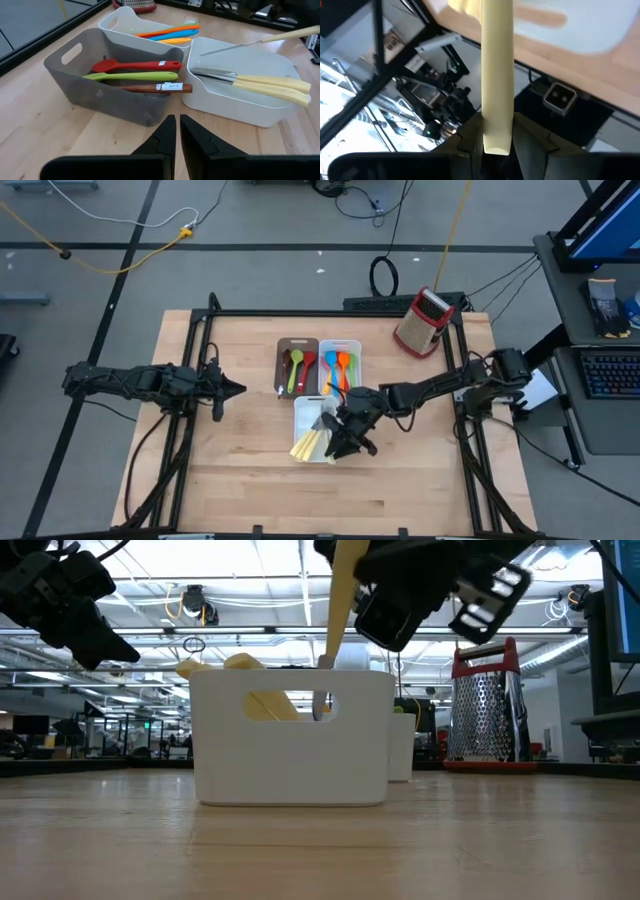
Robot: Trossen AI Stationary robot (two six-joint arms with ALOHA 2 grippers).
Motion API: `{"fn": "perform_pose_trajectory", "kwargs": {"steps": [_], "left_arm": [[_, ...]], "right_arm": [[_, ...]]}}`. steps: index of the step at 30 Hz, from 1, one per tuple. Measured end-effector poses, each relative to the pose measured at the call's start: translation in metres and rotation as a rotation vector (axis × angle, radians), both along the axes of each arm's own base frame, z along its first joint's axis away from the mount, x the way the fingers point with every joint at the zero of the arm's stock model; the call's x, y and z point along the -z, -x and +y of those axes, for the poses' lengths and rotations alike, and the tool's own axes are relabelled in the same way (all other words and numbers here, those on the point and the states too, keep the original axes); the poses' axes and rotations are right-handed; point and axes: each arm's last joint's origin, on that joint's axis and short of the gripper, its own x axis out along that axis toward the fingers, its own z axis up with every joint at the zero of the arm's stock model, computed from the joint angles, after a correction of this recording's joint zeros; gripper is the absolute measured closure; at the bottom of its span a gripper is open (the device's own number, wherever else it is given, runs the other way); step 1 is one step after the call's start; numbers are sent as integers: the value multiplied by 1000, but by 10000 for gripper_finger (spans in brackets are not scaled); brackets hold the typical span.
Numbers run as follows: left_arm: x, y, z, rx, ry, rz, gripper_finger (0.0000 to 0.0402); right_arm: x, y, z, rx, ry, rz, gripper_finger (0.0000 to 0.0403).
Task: Pick & Place Kitchen Items
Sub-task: Put the yellow knife into the bottom white bin, then return to Home Position
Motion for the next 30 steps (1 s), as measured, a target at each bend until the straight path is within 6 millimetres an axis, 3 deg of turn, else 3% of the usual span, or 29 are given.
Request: {"fn": "perform_pose_trajectory", "kwargs": {"steps": [10,21,30], "left_arm": [[0,0,0,5,-11,2,398],[0,0,0,3,-7,1,374],[0,0,0,3,-7,1,391]], "right_arm": [[1,3,13,-34,-6,19,317],[21,12,2,15,-21,63,306],[22,10,-4,86,20,44,269]]}}
